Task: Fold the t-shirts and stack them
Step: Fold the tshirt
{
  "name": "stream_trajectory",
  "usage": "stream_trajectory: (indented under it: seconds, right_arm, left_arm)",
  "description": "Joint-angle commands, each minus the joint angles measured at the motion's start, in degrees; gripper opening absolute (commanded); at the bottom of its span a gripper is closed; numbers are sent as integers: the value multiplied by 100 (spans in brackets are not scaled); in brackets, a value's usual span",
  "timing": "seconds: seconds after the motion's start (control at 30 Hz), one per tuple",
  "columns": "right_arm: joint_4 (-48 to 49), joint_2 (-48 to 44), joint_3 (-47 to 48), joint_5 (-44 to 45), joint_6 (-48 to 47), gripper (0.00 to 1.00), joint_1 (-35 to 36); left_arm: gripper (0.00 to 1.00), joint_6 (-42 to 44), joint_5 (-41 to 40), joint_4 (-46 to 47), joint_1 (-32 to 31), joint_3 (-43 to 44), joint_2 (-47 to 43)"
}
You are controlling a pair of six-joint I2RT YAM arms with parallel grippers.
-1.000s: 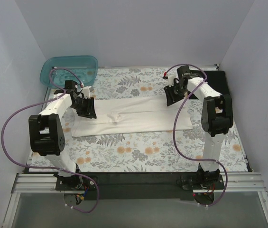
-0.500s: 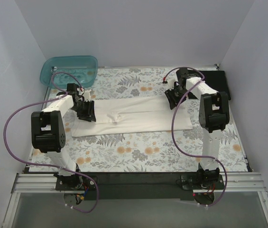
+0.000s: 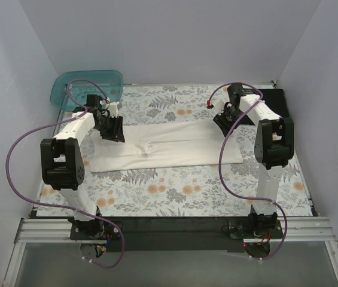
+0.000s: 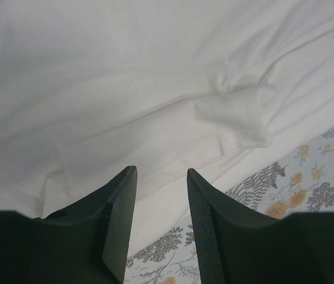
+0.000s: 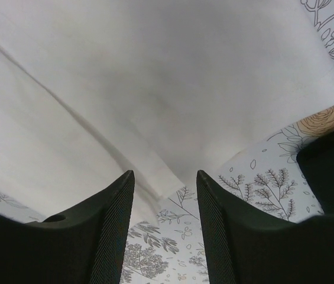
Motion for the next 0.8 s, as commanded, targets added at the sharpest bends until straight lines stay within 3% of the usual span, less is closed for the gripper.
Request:
stream_trajectory:
  seconds: [0.0, 0.4, 0.63, 0.73, 0.77]
  right_arm:
    - [-134, -34, 294, 293, -493, 52, -20]
    - [-108, 343, 435, 372, -581, 45, -3]
    - [-108, 423, 435, 416, -607, 20, -11]
    - [-108, 353, 426, 434, -607, 1, -11]
    - [-117, 335, 418, 443, -616, 1, -3]
  left_arm:
    - [39, 33, 203, -42, -78, 370, 177]
    - [39, 68, 36, 28, -78, 195, 161]
    - [39, 68, -52, 54, -78, 186, 213]
    - [39, 59, -52, 46, -78, 221, 257]
    - [39, 59, -60, 46, -78, 221, 257]
